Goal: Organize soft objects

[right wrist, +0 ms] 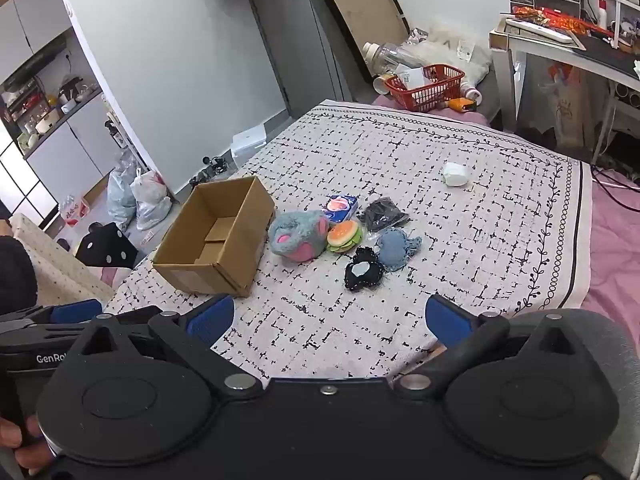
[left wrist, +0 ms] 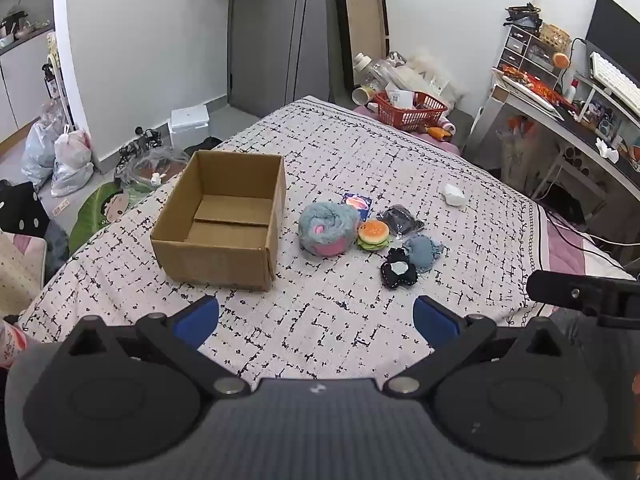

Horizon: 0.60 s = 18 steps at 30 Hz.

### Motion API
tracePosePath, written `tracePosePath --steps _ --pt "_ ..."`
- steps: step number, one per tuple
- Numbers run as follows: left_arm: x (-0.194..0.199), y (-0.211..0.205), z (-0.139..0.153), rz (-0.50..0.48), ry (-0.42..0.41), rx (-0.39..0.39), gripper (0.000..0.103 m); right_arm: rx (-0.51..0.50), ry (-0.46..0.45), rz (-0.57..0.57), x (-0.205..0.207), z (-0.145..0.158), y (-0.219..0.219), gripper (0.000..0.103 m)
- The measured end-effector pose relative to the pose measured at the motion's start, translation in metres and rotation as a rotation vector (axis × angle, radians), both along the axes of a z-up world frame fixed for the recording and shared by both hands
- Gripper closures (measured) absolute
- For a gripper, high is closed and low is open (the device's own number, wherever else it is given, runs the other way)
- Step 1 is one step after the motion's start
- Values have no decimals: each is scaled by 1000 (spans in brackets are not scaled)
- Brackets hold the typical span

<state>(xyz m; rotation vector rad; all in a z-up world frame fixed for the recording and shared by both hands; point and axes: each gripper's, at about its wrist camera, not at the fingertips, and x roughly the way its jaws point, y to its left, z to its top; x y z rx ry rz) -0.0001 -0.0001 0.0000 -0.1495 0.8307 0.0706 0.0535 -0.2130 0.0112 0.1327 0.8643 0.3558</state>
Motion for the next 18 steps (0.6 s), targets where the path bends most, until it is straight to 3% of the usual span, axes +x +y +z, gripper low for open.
tracePosePath --steps 6,11,18 --pt "1 0 0 17 -6 0 0 -7 -33 2 -11 8 3 0" --pt "-4 2 16 1 -15 -1 0 -8 -32 -4 -8 8 0 0" --pt "-8 -1 11 -5 -27 -4 0 -24 -38 -13 -10 13 -1 0"
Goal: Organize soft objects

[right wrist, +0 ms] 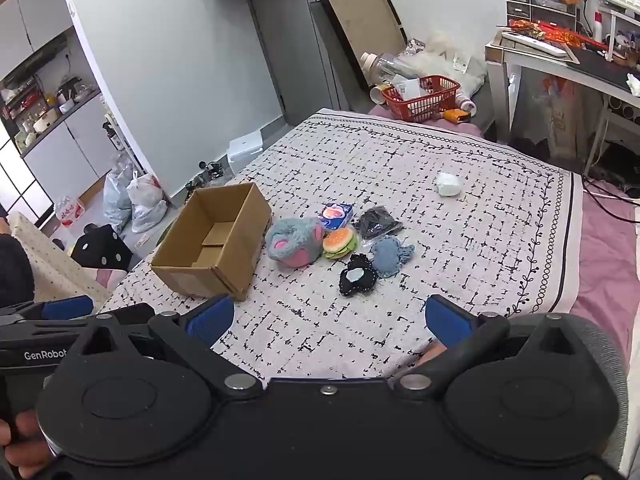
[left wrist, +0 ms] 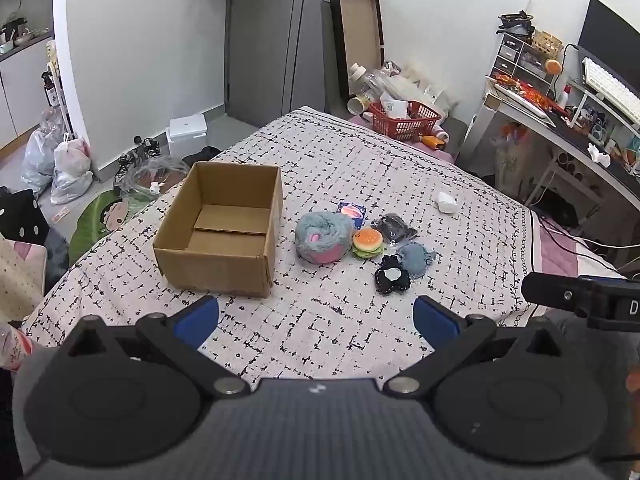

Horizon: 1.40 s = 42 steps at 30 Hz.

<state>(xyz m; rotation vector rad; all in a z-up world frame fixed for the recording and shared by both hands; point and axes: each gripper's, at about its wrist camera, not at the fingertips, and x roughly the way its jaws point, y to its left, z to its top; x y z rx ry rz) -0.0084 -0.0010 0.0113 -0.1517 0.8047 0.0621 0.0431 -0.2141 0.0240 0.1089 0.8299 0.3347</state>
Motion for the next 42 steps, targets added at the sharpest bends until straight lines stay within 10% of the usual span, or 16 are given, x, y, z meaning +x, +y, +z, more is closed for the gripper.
tracePosePath --steps 42 --pt "-3 -12 11 -27 -11 16 0 -3 -12 -3 -3 7 -8 0"
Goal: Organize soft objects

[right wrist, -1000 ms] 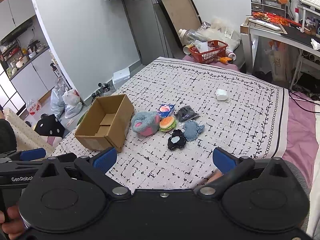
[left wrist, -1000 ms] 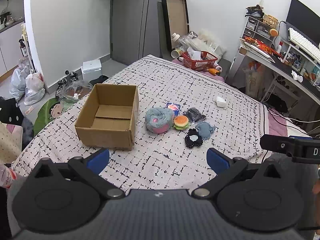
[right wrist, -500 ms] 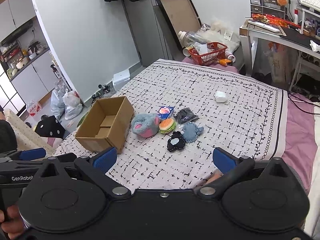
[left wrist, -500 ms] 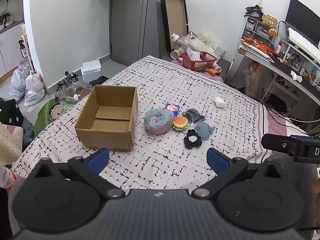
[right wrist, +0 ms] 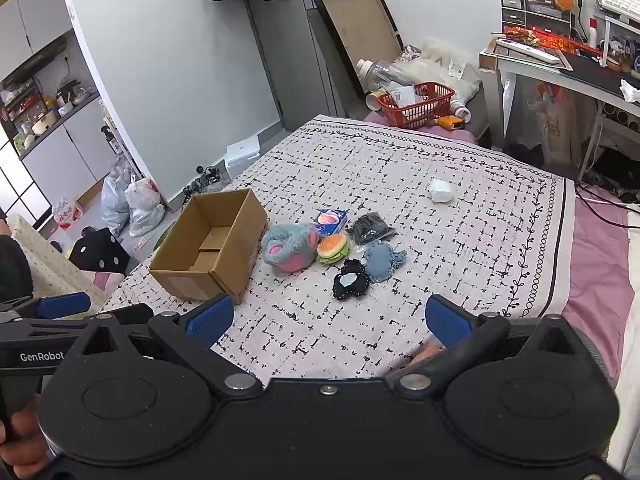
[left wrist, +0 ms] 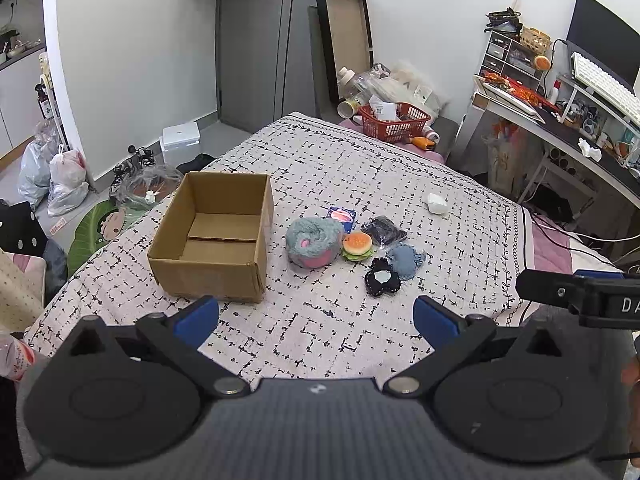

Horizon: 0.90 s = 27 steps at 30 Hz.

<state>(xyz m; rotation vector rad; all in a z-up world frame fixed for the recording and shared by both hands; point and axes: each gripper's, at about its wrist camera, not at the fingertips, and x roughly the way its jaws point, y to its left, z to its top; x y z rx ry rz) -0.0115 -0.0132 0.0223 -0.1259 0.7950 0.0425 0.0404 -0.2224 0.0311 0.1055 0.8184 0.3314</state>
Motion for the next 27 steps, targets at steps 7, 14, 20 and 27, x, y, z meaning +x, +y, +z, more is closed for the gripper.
tracePosePath --steps 7,14,20,27 --pt "0 -1 0 0 0 1 0 0 2 2 1 0 0 0" --pt "0 -2 -2 -3 -2 -3 0 1 0 -5 3 1 1 0" --pt "2 -2 -7 -13 6 -12 0 -3 6 -8 4 -2 3 0" --pt "9 2 -12 5 19 -26 0 -6 9 3 6 -5 4 0"
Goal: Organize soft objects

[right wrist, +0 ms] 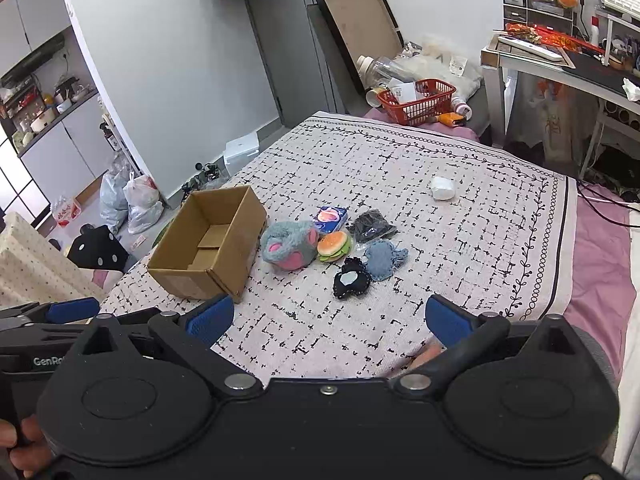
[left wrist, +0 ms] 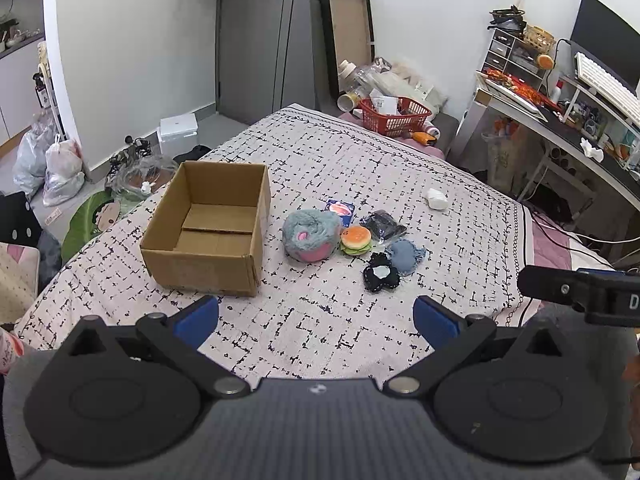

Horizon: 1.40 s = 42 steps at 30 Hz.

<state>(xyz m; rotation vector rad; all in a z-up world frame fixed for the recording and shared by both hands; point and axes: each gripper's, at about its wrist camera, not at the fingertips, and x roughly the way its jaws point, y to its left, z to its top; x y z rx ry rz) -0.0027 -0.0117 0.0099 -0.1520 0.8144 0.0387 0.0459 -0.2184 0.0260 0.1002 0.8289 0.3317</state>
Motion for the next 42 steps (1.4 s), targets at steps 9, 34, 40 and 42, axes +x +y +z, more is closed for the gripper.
tracePosePath --steps 9,34,40,42 --pt "14 -6 -7 4 10 8 0 5 15 -2 11 -8 -7 0" --pt "64 -35 -33 -5 39 14 1 31 63 -17 77 -36 -32 0" --pt "85 -42 -46 5 69 20 1 46 92 -32 101 -46 -41 0" --pt "93 -46 -50 4 79 28 1 55 101 -39 109 -49 -45 0"
